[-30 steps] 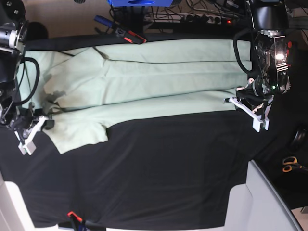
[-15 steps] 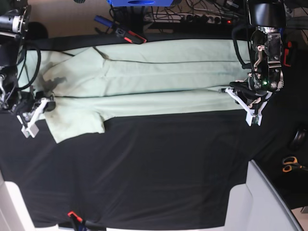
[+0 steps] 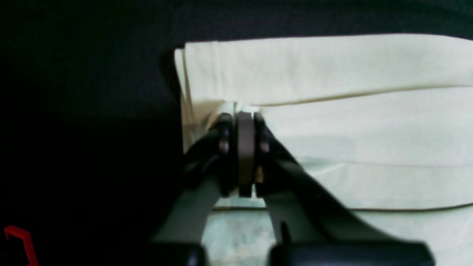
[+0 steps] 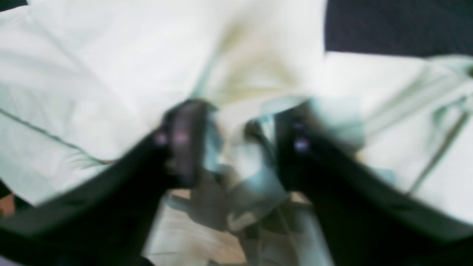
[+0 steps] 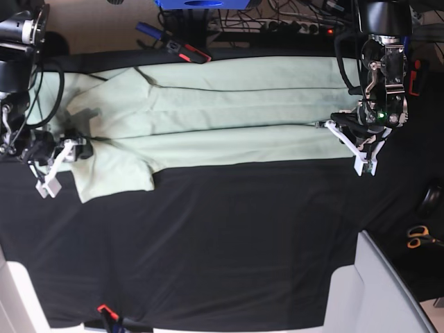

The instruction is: Fold the T-shirt properly

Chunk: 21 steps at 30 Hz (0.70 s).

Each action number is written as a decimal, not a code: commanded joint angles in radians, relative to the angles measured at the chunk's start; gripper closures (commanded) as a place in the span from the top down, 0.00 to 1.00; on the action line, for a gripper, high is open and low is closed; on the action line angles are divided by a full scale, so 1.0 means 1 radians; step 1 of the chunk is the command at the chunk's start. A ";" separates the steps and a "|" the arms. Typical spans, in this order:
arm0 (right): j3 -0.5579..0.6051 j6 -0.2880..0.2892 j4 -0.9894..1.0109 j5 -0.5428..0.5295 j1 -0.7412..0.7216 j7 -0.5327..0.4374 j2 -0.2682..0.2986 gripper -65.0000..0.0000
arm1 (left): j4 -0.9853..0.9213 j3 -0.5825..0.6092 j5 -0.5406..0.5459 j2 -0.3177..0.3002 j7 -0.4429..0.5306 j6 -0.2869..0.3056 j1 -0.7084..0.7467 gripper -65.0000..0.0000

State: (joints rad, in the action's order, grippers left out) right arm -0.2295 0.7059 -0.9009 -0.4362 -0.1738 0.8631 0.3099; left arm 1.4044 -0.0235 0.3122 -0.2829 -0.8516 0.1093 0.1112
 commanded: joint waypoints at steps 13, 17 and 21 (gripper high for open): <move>-0.103 -0.008 -0.192 0.017 -0.011 0.043 -0.005 0.67 | 0.111 -0.095 -0.157 0.009 -0.070 -0.004 -0.012 0.51; -0.103 -0.055 -0.288 0.017 -0.011 0.060 -0.005 0.67 | 0.161 -0.204 -0.164 0.004 -0.087 -0.004 -0.015 0.51; -0.094 -0.107 -0.326 0.017 -0.036 0.058 -0.005 0.67 | 0.212 -0.339 -0.160 0.000 -0.159 0.000 -0.014 0.51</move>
State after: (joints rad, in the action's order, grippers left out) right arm -0.3229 0.5957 -1.2076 -0.4026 -0.1802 0.9428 0.2901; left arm 1.5948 -0.3588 0.1608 -0.2638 -1.0199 0.1127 0.1047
